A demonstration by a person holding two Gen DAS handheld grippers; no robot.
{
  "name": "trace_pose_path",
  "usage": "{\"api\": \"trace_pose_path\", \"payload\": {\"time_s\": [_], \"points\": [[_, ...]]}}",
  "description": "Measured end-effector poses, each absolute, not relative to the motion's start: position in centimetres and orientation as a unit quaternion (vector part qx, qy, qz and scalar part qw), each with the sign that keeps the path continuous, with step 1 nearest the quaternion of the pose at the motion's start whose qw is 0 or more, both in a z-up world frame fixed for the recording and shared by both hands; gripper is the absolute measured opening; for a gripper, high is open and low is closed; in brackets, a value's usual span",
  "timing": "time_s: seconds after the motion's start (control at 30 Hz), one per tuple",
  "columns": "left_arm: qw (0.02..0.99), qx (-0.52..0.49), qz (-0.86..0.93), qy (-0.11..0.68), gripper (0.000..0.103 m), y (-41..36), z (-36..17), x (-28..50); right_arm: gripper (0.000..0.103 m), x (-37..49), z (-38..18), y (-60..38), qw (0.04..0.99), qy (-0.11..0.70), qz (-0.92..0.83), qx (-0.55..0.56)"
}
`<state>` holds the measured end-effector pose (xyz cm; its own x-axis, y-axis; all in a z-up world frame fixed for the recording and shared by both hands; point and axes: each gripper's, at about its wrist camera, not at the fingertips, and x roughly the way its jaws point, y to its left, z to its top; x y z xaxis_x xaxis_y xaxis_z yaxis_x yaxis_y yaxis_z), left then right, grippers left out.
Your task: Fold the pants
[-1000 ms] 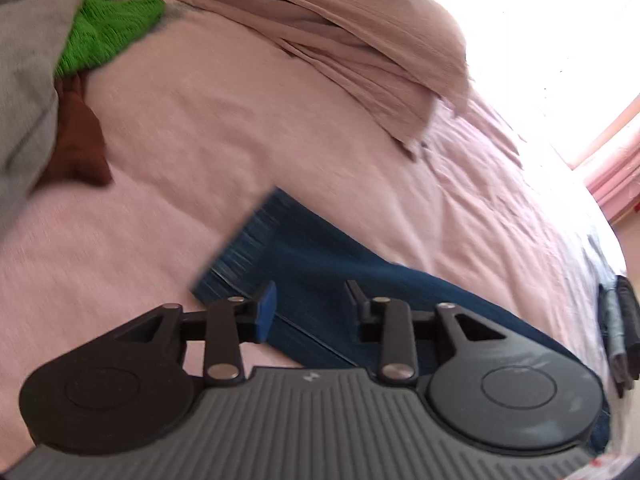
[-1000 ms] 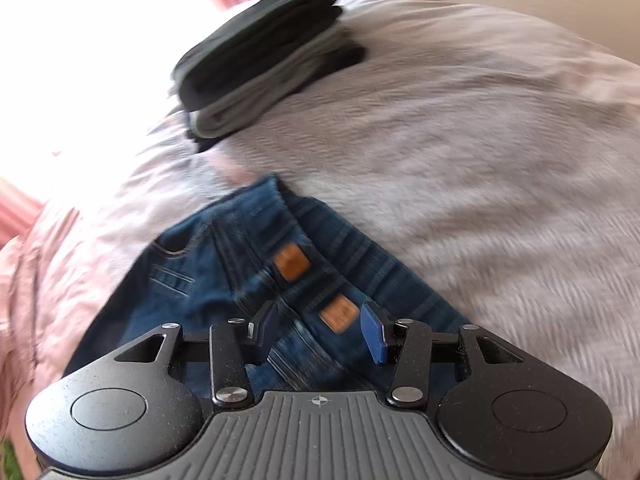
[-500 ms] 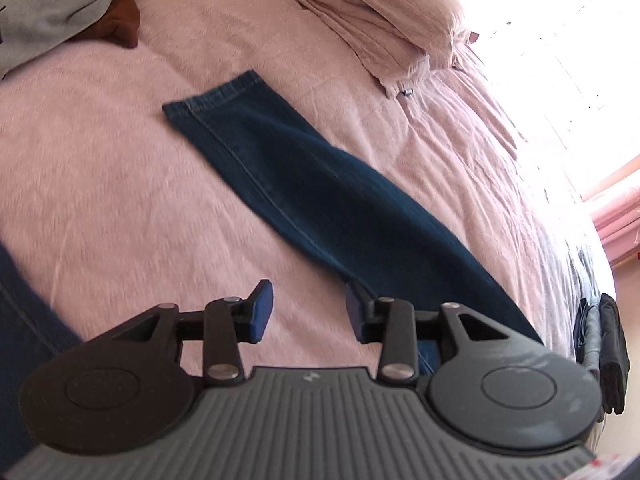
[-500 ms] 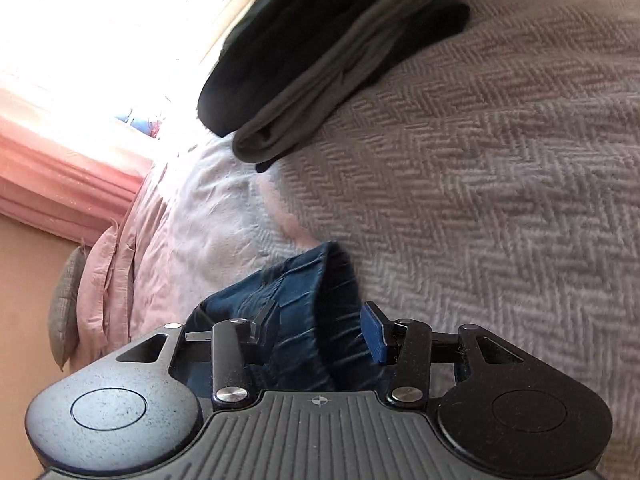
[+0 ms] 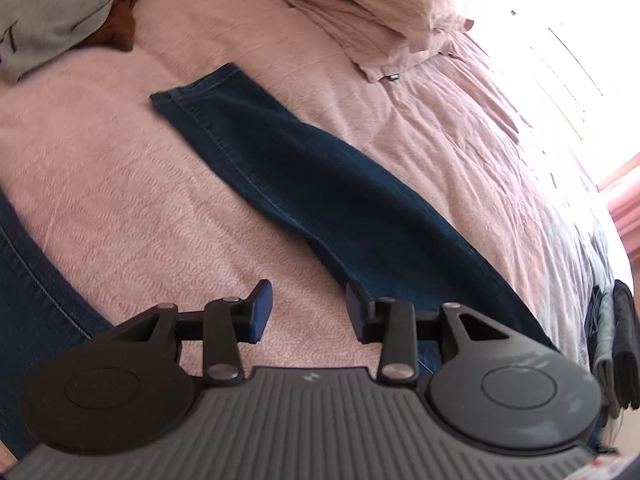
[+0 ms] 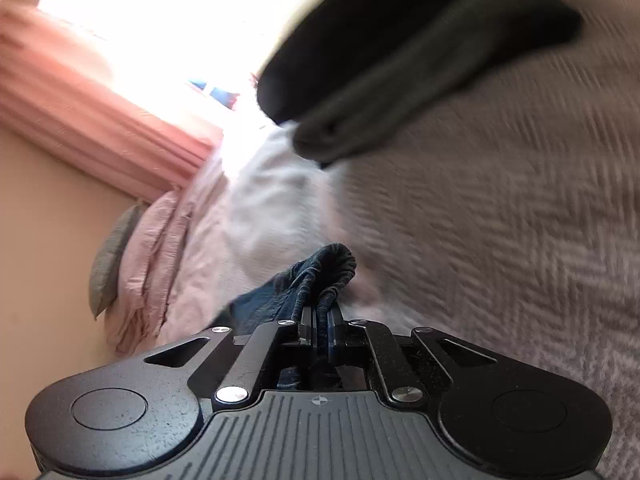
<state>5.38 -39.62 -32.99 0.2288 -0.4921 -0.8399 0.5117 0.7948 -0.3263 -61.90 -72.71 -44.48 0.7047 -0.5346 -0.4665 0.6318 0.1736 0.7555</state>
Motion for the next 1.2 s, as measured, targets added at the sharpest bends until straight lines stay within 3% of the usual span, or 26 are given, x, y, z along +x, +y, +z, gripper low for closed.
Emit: {"api": "trace_pose_path", "payload": {"time_s": [0.1,0.2,0.33,0.4,0.47,0.53,0.63,0.8,0.83,0.87,0.9,1.0,1.07,1.13,1.2], "points": [[0.787,0.017,-0.320,0.528,0.034,-40.4,-33.1,4.8,0.002,-61.0,-41.8,-69.9,0.796,0.070,-0.422,0.427],[0.783,0.009,-0.309,0.539,0.034,-40.9,-33.7,4.5,0.000,-59.1,-45.2,-71.5,0.686,0.267,-0.563,0.376],[0.788,0.029,-0.321,0.525,0.038,-40.9,-32.9,3.9,0.004,-63.1,-43.8,-70.9,0.662,0.137,-0.566,0.472],[0.788,0.023,-0.319,0.526,0.038,-40.4,-32.9,4.2,0.015,-63.7,-42.6,-70.2,0.686,0.098,-0.518,0.501],[0.788,0.015,-0.314,0.529,0.038,-39.9,-33.0,4.6,0.025,-63.1,-42.3,-69.6,0.706,0.092,-0.464,0.527],[0.788,0.008,-0.310,0.532,0.038,-39.5,-33.3,4.9,0.026,-61.5,-42.8,-70.1,0.713,0.110,-0.434,0.540],[0.784,0.004,-0.307,0.540,0.038,-39.1,-33.6,5.4,0.026,-61.1,-44.7,-70.8,0.698,0.121,-0.422,0.566],[0.785,0.017,-0.311,0.535,0.038,-38.3,-33.2,5.8,0.025,-62.2,-47.5,-72.2,0.687,0.039,-0.381,0.618],[0.787,0.020,-0.309,0.534,0.038,-38.2,-33.1,6.0,0.021,-62.1,-47.4,-72.5,0.696,0.037,-0.372,0.613],[0.787,0.020,-0.307,0.534,0.038,-38.0,-33.1,6.1,0.003,-61.5,-47.0,-72.7,0.708,0.044,-0.370,0.600],[0.788,0.019,-0.306,0.534,0.038,-37.9,-33.1,6.1,0.000,-60.8,-46.2,-72.7,0.722,0.063,-0.376,0.577],[0.791,0.017,-0.316,0.523,0.038,-37.5,-32.9,6.1,0.000,-59.7,-43.2,-71.6,0.763,0.079,-0.415,0.490],[0.796,0.030,-0.320,0.512,0.038,-37.6,-32.9,6.1,0.000,-58.8,-43.5,-70.9,0.743,0.152,-0.479,0.442],[0.795,0.042,-0.321,0.512,0.038,-37.9,-33.2,6.7,0.000,-58.9,-45.6,-71.2,0.686,0.214,-0.520,0.462],[0.795,0.052,-0.323,0.511,0.038,-38.3,-33.4,7.9,0.000,-60.8,-45.7,-71.1,0.659,0.149,-0.520,0.522]]}}
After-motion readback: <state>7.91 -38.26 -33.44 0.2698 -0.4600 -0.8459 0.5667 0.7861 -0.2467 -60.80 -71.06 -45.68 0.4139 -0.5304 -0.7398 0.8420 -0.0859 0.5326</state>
